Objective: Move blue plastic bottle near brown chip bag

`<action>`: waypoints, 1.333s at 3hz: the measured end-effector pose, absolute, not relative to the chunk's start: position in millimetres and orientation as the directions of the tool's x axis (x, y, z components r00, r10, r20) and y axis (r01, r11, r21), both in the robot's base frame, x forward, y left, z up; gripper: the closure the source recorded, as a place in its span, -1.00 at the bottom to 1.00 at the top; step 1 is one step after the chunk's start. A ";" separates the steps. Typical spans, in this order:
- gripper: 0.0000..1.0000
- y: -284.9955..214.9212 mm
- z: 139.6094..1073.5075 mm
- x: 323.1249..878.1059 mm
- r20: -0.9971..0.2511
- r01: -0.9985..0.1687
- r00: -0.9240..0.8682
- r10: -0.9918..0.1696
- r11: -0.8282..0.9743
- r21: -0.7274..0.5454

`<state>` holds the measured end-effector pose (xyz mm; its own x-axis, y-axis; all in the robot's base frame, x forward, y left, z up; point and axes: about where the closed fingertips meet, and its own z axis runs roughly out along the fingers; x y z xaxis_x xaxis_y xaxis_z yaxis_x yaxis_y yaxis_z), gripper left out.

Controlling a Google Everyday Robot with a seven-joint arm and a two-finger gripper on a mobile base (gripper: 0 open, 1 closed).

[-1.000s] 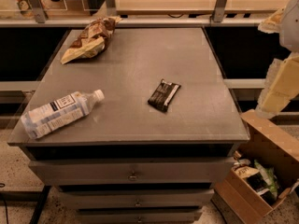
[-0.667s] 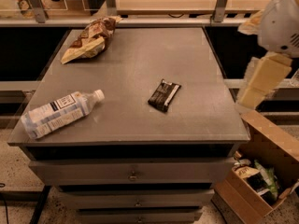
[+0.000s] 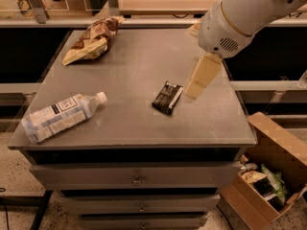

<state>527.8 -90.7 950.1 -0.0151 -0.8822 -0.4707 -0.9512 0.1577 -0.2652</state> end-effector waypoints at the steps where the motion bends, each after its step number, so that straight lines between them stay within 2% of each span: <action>1: -1.00 -34.6 932.6 542.9 -0.559 -0.973 0.057 -0.827 0.080 -0.217; 2: -1.00 16.7 917.1 540.3 -0.681 -0.991 0.089 -0.727 0.002 -0.132; 4: -1.00 21.8 910.1 538.0 -0.722 -0.988 0.096 -0.686 0.024 -0.154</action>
Offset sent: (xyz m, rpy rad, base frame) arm 0.0113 0.1541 -0.0436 0.4149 0.1878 0.3175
